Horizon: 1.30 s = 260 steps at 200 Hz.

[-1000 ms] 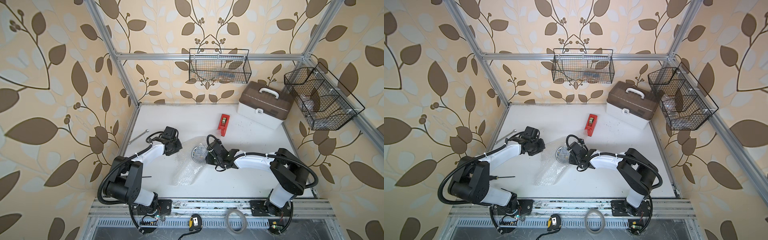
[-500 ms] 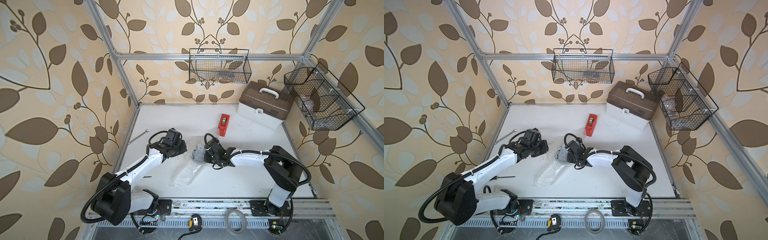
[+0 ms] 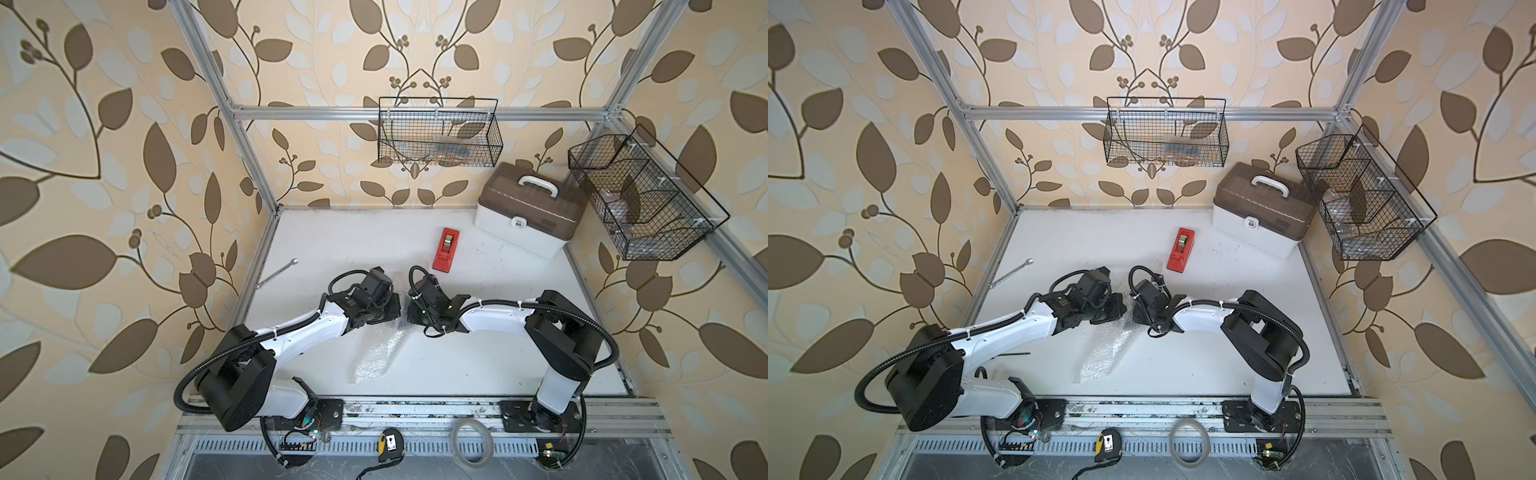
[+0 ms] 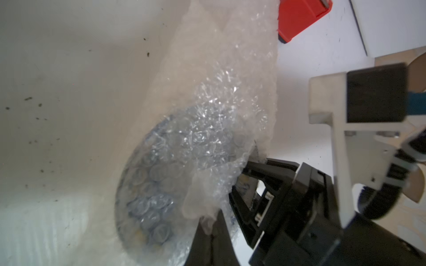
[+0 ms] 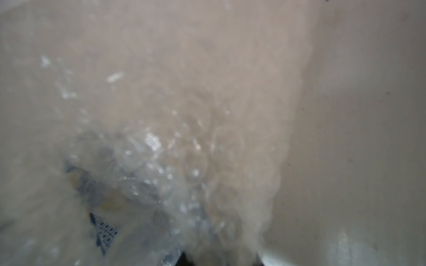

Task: Wrap bowls in bubble wrap
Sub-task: Wrap the bowl in bubble wrap.

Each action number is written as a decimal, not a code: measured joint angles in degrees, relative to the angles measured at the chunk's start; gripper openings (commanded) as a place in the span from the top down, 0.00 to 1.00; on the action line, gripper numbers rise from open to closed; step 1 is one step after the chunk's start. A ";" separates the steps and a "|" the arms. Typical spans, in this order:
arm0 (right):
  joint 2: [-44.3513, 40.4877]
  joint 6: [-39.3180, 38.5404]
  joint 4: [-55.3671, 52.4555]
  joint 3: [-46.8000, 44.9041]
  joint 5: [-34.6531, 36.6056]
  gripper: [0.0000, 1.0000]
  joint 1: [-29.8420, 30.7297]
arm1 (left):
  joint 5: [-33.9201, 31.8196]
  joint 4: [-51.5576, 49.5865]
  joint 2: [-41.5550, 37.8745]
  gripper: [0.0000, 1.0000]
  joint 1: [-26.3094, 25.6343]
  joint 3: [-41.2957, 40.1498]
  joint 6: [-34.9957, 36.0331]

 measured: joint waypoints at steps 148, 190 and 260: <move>-12.28 0.57 4.20 -7.02 -2.93 0.40 -2.19 | -0.26 4.07 7.78 1.00 -2.29 0.90 -1.62; -10.47 0.59 5.03 -6.99 -3.82 0.38 -2.23 | -0.28 4.22 7.80 1.00 -2.51 0.90 -2.34; -6.93 0.61 5.09 -4.37 -4.28 0.37 -2.14 | -0.31 5.14 8.39 1.00 -3.50 0.90 -2.75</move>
